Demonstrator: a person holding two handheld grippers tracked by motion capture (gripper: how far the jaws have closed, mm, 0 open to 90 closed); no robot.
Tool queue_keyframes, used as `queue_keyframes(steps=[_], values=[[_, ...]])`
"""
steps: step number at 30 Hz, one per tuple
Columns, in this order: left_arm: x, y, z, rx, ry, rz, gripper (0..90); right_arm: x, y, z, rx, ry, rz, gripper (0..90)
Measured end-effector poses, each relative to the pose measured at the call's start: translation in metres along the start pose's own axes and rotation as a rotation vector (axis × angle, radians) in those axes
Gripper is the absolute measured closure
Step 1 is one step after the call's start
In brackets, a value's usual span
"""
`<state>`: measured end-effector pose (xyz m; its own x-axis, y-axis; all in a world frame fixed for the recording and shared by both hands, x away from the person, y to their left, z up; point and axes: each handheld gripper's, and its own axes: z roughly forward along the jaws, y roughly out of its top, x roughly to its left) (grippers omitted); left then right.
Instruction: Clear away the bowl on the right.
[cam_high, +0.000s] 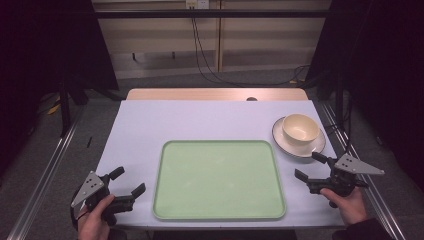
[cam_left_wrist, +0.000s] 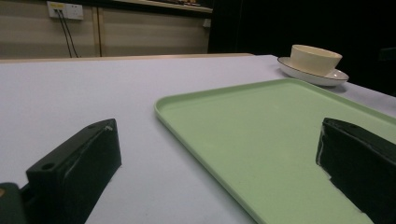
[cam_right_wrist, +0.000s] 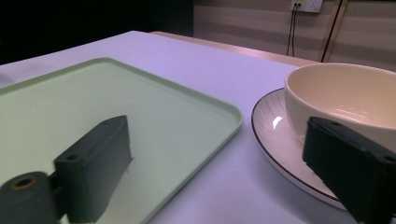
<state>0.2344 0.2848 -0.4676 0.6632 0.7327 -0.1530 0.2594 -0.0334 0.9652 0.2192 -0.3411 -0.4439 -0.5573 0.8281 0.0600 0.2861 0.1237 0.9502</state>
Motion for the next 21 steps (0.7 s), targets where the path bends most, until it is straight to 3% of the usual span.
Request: queue_keyframes(steps=[4,9,14,21], values=[[-0.0012,0.0000,0.0007,0.001,0.003,-0.003,0.0,-0.0022,0.0004,0.0013,0.034,0.059,0.014,7.6],[-0.0005,-0.0003,0.0006,0.002,0.008,-0.001,0.0,-0.0009,0.0000,0.0036,0.050,0.040,-0.003,6.9],[-0.0007,-0.0002,0.0003,0.002,0.011,0.001,0.0,0.0014,0.0009,0.0064,0.068,0.074,-0.020,6.8],[-0.0004,-0.0004,0.0011,0.002,0.014,-0.003,0.0,0.0020,0.0014,0.0094,0.085,0.078,-0.045,6.4]])
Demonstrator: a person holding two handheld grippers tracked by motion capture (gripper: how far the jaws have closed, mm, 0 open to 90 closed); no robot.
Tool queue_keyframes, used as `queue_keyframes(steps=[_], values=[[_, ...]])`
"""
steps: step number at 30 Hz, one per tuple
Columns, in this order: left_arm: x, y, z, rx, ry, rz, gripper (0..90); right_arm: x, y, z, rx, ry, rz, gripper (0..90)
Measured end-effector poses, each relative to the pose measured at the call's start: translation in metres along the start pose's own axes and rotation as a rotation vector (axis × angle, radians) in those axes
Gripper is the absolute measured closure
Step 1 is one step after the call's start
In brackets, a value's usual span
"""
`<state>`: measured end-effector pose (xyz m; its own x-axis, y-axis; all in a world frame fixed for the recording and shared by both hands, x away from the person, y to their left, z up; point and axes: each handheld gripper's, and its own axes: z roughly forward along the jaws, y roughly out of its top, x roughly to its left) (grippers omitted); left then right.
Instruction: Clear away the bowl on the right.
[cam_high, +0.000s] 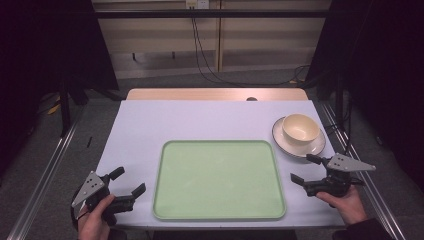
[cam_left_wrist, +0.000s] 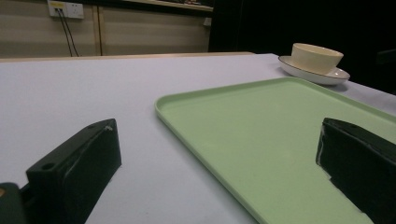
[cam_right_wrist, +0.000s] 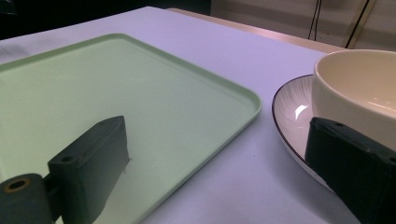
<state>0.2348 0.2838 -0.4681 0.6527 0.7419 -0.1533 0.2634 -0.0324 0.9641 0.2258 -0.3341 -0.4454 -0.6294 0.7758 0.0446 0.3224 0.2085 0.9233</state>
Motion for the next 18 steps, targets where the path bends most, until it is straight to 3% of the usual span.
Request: queue_keyframes(steps=[4,7,18], values=[[-0.001,0.000,0.000,0.001,0.002,0.000,0.1,-0.004,0.002,-0.001,0.016,-0.012,-0.004,5.9],[0.000,0.000,0.000,0.001,0.001,0.000,0.1,-0.007,0.002,-0.004,-0.003,-0.048,0.005,3.7],[-0.001,0.000,0.000,0.001,0.005,0.001,0.1,-0.014,0.005,-0.002,0.002,-0.042,0.027,2.8]])
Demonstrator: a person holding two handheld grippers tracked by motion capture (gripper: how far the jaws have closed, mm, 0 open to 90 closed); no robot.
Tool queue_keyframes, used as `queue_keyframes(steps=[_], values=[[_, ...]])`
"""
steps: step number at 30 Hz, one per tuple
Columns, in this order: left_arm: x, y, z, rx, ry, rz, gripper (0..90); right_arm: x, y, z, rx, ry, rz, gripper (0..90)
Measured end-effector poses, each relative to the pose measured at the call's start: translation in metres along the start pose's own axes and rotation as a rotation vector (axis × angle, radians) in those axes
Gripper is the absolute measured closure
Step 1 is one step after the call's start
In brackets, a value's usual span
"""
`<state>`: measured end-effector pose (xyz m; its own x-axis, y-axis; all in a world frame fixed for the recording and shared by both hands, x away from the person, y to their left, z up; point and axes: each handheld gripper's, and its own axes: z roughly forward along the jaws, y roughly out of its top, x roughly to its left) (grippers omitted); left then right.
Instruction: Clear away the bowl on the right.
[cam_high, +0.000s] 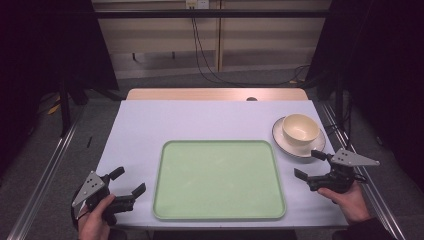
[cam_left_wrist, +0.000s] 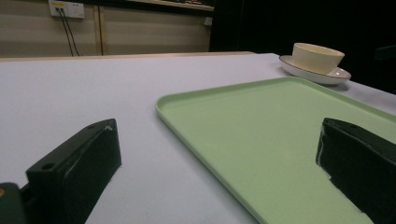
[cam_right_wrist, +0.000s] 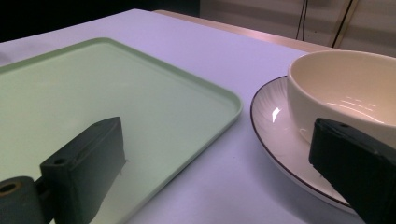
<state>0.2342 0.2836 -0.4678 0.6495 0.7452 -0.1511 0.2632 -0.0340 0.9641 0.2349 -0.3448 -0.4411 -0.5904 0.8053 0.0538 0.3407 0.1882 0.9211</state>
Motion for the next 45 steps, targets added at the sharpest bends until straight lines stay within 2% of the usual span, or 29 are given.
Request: queue_keyframes(steps=[8,11,14,21,27,30,35,37,45], values=[[0.001,0.000,0.000,0.001,-0.001,-0.002,0.0,-0.013,0.003,0.001,-0.009,-0.014,0.018,6.3],[0.001,0.000,0.000,0.001,-0.001,-0.001,0.1,-0.021,0.003,0.002,-0.001,-0.019,0.044,7.2],[0.001,0.000,0.000,0.001,-0.003,-0.004,0.1,-0.027,0.004,0.001,-0.002,-0.033,0.036,8.5],[0.000,0.000,0.001,-0.001,0.003,-0.004,0.0,-0.039,0.009,-0.001,-0.001,-0.022,0.059,12.4],[0.001,0.000,0.000,0.002,-0.001,0.000,0.0,-0.053,0.012,0.000,0.027,-0.059,0.047,13.3],[0.000,0.000,0.001,0.001,0.001,-0.004,0.1,-0.057,0.016,0.000,0.046,-0.045,0.053,15.1],[0.000,0.000,0.001,0.001,0.004,-0.005,0.0,-0.067,0.021,0.002,0.062,-0.055,0.039,16.3],[0.001,0.000,0.001,-0.001,0.003,-0.003,0.0,-0.072,0.023,0.003,0.072,-0.062,0.059,16.2],[0.001,0.000,0.001,0.000,0.004,-0.006,0.0,-0.085,0.032,0.006,0.110,-0.089,0.075,19.1]])
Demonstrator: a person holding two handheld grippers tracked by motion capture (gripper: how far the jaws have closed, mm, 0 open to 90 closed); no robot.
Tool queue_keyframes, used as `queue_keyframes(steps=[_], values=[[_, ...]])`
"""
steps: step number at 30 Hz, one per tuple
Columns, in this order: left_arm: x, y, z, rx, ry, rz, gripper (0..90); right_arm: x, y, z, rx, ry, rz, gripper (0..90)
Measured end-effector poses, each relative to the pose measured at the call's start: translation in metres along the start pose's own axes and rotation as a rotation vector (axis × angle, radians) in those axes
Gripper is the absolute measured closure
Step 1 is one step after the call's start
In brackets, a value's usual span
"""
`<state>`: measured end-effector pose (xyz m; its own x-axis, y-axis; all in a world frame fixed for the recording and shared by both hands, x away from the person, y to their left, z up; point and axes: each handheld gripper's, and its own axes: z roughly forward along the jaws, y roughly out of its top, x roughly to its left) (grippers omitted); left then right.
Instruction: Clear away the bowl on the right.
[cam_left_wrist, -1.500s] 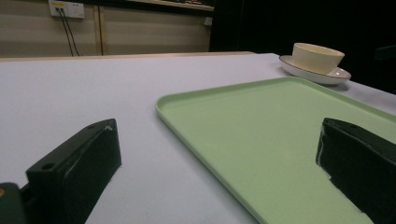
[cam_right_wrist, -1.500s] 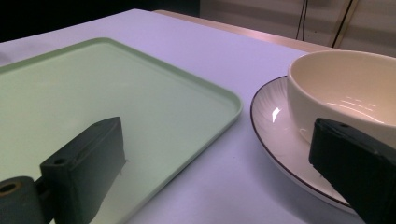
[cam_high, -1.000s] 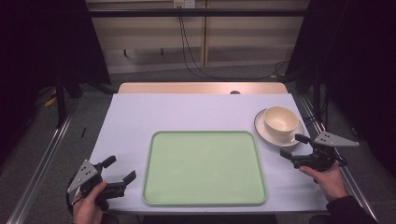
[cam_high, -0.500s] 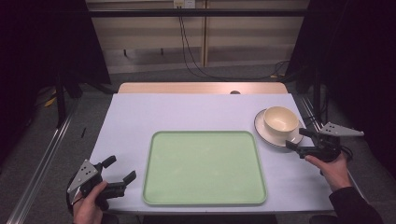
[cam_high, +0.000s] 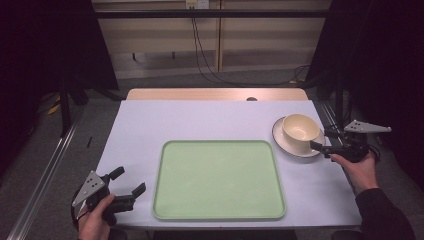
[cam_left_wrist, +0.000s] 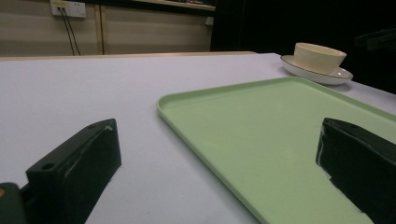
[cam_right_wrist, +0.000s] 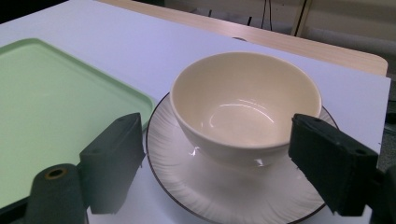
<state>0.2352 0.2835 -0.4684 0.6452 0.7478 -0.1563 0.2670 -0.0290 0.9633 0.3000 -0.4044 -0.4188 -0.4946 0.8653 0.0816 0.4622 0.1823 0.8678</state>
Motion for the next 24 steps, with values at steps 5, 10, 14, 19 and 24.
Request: queue_keyframes(steps=[5,10,14,19,24], values=[[0.000,0.000,0.000,0.001,0.000,0.001,0.0,-0.007,0.006,0.003,0.022,0.002,0.013,21.5],[0.000,0.000,0.000,0.002,-0.001,0.001,0.0,-0.013,0.013,0.007,0.048,-0.009,0.023,22.5],[0.000,0.000,0.000,0.002,-0.004,-0.003,0.0,-0.019,0.017,0.012,0.079,-0.028,0.017,23.3],[0.000,0.000,0.001,0.002,-0.004,-0.002,0.0,-0.027,0.021,0.019,0.112,-0.038,0.029,24.7],[0.000,0.000,0.001,0.003,-0.005,-0.002,0.0,-0.032,0.025,0.027,0.159,-0.064,0.022,24.7]])
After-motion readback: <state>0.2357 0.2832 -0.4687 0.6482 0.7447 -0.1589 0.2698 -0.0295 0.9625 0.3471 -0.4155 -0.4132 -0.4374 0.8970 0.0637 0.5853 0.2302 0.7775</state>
